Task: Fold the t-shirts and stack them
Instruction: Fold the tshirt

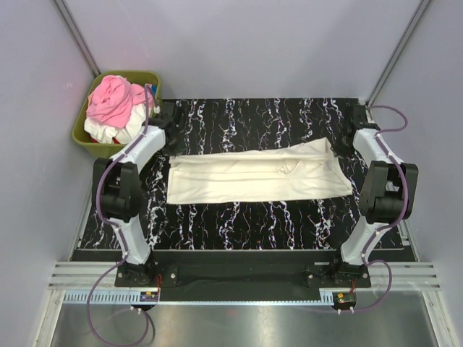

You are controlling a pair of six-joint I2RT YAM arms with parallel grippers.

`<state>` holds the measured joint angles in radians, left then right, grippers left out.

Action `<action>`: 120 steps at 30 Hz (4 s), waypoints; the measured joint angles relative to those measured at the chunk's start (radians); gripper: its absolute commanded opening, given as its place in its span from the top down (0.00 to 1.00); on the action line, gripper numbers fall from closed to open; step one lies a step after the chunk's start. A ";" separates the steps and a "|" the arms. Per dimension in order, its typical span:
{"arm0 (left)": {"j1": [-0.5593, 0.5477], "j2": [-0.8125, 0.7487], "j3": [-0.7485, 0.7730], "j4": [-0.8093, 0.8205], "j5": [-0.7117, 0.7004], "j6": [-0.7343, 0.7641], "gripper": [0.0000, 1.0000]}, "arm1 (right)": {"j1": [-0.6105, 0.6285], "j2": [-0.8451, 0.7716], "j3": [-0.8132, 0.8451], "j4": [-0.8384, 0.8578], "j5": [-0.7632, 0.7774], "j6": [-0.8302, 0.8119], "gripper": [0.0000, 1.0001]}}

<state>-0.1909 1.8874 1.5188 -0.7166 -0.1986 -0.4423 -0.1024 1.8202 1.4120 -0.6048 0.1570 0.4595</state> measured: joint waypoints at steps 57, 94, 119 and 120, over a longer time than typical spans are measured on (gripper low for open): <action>-0.744 -0.474 -0.701 0.239 0.351 -0.568 0.31 | 0.281 1.095 1.313 0.259 -0.664 0.485 0.08; -0.770 -0.442 -0.771 0.194 0.006 -0.499 0.58 | 0.680 -0.302 -0.537 -0.050 -0.414 0.279 0.29; -0.774 -0.530 -0.878 0.299 0.048 -0.587 0.94 | 0.871 -0.378 -0.637 -0.065 -0.393 0.368 0.49; -0.774 -0.531 -0.882 0.308 0.053 -0.590 0.94 | 0.873 -0.375 -0.646 -0.066 -0.393 0.369 0.50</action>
<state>-0.9653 1.3563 0.6365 -0.4084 -0.1459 -1.0321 0.7704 1.4452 0.7658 -0.6708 -0.2359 0.8288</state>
